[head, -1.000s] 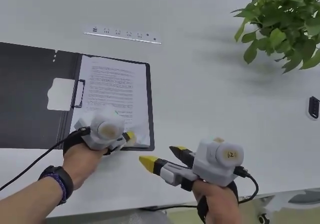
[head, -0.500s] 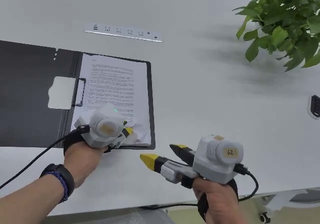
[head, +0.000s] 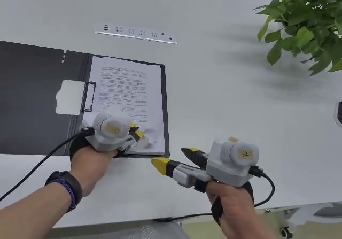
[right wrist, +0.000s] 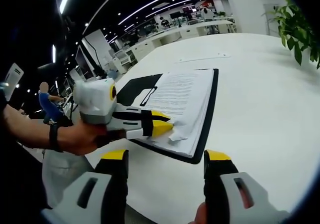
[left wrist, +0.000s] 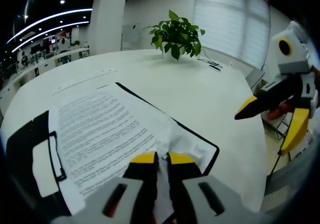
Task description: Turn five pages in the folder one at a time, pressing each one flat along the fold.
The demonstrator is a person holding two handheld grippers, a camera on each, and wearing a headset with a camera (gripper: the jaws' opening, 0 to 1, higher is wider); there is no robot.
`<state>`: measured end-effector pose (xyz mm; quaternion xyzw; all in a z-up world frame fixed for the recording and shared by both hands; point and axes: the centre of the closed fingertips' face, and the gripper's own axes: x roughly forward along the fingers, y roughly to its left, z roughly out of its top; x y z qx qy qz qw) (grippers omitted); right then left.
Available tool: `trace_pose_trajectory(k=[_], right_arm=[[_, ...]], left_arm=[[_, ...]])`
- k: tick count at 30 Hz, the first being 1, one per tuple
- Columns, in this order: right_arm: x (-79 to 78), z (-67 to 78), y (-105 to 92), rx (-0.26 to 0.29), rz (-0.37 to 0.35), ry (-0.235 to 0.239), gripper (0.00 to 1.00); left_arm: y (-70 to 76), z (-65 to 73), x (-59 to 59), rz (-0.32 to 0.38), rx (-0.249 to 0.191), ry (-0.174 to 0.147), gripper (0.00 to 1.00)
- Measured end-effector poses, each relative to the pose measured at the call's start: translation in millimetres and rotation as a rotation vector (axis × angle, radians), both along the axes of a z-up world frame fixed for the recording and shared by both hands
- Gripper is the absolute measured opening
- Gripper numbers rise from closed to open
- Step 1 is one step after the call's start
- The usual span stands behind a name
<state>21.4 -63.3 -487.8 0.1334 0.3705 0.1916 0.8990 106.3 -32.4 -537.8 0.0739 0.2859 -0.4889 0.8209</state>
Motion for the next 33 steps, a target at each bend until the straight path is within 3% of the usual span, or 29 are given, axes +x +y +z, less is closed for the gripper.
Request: trace_pose_trajectory(k=[11, 16, 20, 24, 27, 33], right_arm=[[51.1, -6.2, 0.4, 0.104, -0.060, -0.026, 0.56], [60.3, -13.8, 2.2, 0.126, -0.068, -0.014, 0.55], [74.3, -15.9, -0.7, 0.207, -0.134, -0.021, 0.54], [85.6, -19.9, -1.6, 0.229, -0.141, -0.019, 0.54], [93.2, -18.8, 1.9, 0.292, -0.159, -0.018, 0.52], [100.0, -20.0, 9.1, 0.287, -0.134, -0.016, 0.49]], left_arm=[[2.8, 11.7, -0.7, 0.013, -0.022, -0.004, 0.04], [4.3, 11.9, 1.2, 0.014, -0.024, -0.005, 0.03], [6.9, 12.0, 3.0, 0.019, -0.026, -0.005, 0.03], [7.1, 12.6, 3.3, 0.014, -0.024, -0.011, 0.03], [7.2, 13.4, 3.3, 0.012, -0.025, -0.012, 0.03], [9.0, 15.1, 3.3, 0.012, -0.025, -0.017, 0.04]])
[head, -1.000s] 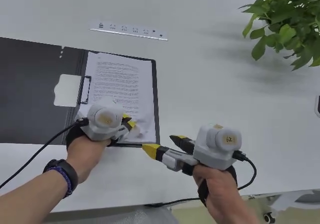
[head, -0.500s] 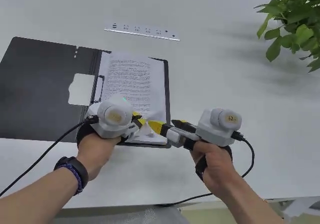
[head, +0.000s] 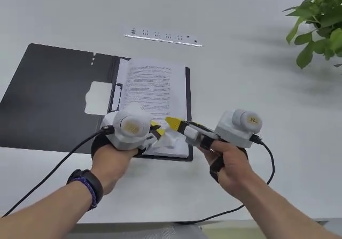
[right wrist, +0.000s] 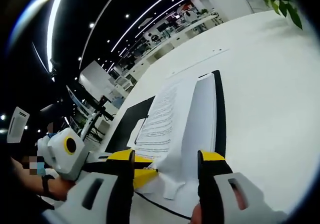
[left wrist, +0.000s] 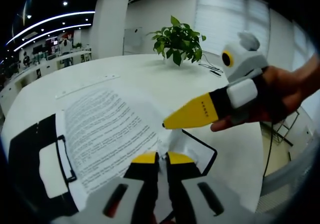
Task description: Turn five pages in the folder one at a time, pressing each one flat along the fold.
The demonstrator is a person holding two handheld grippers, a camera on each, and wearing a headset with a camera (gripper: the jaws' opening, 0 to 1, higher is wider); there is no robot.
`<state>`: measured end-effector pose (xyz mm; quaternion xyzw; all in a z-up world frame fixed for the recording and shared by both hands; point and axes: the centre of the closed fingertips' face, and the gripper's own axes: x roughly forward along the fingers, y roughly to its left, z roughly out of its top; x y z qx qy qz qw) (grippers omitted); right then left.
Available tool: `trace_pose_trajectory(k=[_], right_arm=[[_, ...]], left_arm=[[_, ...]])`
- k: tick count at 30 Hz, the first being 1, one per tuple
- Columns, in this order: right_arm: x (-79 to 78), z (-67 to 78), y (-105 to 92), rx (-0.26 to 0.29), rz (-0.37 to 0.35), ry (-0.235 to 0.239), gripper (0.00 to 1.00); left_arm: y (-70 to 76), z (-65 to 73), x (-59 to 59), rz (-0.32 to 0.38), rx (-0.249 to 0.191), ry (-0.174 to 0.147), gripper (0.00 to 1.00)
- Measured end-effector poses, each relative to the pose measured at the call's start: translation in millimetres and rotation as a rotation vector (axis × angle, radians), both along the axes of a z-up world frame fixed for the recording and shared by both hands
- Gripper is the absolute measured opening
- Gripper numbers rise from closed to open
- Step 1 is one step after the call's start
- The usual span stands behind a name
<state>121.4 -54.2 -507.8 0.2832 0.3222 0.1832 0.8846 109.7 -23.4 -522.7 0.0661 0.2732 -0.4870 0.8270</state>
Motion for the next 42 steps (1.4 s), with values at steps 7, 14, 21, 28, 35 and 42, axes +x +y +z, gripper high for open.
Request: trace_pose_trajectory(k=[7, 14, 21, 28, 35, 42], right_arm=[[4.7, 7.2, -0.3, 0.042, -0.024, -0.030, 0.37], [2.4, 13.4, -6.6, 0.102, -0.076, -0.050, 0.22], [-6.5, 19.6, 4.0, 0.130, -0.067, -0.060, 0.09], [-10.2, 24.3, 13.9, 0.117, -0.045, -0.081, 0.00], [-4.3, 34.1, 17.3, 0.133, -0.054, -0.097, 0.00], [4.7, 46.8, 23.9, 0.154, -0.060, -0.122, 0.00]], left_arm=[[-0.7, 5.3, -5.8, -0.014, -0.011, 0.027, 0.15], [6.9, 11.7, -14.8, -0.015, -0.012, 0.050, 0.38], [21.7, 24.3, -12.4, -0.007, -0.006, 0.024, 0.42], [43.2, 33.8, -11.1, 0.019, 0.008, 0.003, 0.46], [66.5, 45.2, -9.5, 0.046, 0.018, -0.025, 0.47], [90.3, 46.9, -12.8, 0.084, 0.024, -0.021, 0.48]])
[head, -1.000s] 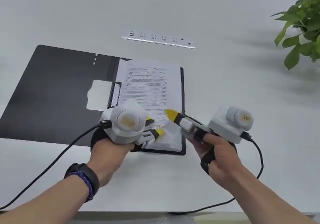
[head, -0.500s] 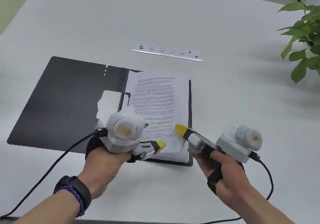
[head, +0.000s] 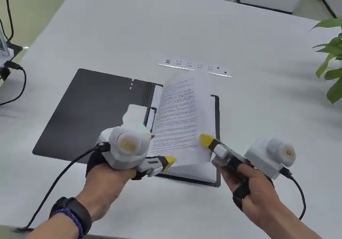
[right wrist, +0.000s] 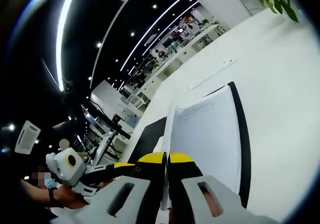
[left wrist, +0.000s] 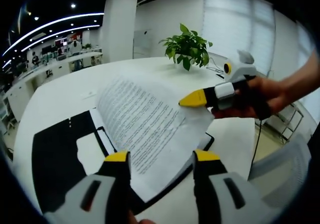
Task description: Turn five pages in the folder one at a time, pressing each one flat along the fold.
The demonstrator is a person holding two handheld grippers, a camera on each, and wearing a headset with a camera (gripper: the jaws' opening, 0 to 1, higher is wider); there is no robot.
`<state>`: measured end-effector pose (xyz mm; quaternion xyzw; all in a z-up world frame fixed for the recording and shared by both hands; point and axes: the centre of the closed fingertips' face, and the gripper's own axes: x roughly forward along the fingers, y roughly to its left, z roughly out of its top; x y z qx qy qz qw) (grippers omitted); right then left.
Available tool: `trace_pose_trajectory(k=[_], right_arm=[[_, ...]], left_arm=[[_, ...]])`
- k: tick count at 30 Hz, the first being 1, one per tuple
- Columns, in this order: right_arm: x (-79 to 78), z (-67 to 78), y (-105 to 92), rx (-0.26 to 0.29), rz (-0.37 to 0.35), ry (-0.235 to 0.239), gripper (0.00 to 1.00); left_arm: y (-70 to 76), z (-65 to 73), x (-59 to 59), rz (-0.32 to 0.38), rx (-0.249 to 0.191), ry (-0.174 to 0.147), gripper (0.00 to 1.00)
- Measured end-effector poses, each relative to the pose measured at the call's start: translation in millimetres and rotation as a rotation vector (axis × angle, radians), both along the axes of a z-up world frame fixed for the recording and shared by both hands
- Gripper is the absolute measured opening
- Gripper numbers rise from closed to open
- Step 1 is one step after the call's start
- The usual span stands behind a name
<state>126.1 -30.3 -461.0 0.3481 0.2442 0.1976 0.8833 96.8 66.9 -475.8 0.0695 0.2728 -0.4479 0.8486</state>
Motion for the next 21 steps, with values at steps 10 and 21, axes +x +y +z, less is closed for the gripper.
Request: trace_pose_trajectory(k=[10, 21], right_arm=[[12.9, 15.4, 19.6, 0.030, 0.007, -0.030, 0.00], [22.5, 23.2, 51.6, 0.039, 0.057, -0.044, 0.00]], left_arm=[[31.0, 10.4, -1.9, 0.054, -0.008, -0.013, 0.49], [57.5, 13.4, -9.6, 0.096, -0.005, -0.015, 0.52]])
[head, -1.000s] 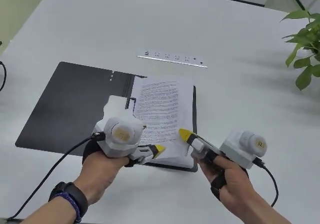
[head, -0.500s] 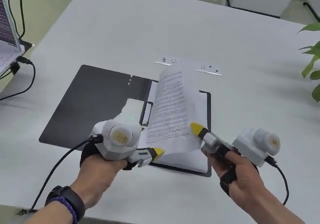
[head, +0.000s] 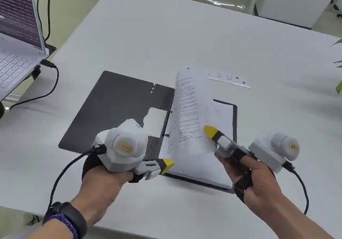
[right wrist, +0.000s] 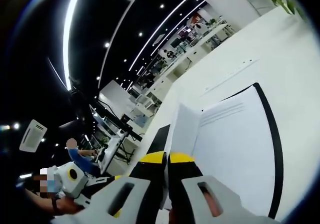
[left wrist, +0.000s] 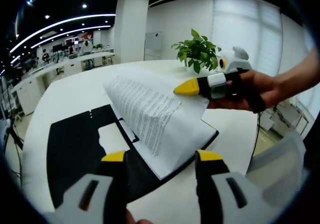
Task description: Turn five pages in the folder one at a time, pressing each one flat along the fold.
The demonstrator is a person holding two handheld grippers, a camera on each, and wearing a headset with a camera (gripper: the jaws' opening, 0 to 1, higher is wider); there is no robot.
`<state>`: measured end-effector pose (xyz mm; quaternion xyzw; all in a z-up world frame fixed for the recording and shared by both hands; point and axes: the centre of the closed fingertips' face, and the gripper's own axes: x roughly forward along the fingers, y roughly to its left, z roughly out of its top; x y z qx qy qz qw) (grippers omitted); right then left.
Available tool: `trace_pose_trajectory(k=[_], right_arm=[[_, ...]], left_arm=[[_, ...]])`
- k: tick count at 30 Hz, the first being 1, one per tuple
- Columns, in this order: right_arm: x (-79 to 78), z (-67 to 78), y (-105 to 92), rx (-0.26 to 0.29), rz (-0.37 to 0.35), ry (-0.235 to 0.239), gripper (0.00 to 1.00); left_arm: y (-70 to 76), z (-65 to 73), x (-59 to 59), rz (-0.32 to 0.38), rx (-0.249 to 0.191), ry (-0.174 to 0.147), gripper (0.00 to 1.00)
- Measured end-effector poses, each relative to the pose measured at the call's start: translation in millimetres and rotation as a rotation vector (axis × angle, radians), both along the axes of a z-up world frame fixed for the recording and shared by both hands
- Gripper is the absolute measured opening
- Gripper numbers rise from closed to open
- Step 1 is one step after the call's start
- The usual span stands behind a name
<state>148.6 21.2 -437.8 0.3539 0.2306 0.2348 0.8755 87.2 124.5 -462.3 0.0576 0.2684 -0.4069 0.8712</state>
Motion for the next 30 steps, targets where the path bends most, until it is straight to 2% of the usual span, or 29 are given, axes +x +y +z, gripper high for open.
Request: trace_pose_trajectory(k=[2, 6, 15, 23, 30], right_arm=[[1.2, 0.7, 7.3, 0.002, 0.011, 0.000, 0.00], [4.3, -1.4, 20.5, -0.001, 0.036, 0.008, 0.00], [11.6, -1.0, 47.0, 0.002, 0.089, 0.009, 0.00], [13.9, -2.1, 73.2, 0.004, 0.133, 0.012, 0.00], [13.7, -8.7, 94.9, 0.007, 0.159, 0.024, 0.00]], left_arm=[[5.3, 0.4, -1.3, 0.009, 0.000, 0.000, 0.53], [14.9, -1.8, -4.5, 0.028, -0.003, 0.020, 0.55], [35.5, -1.6, -10.5, 0.067, 0.003, 0.033, 0.60], [52.4, 0.0, -18.3, 0.083, 0.008, 0.033, 0.62], [63.6, 3.2, -25.6, 0.108, -0.009, 0.035, 0.62]])
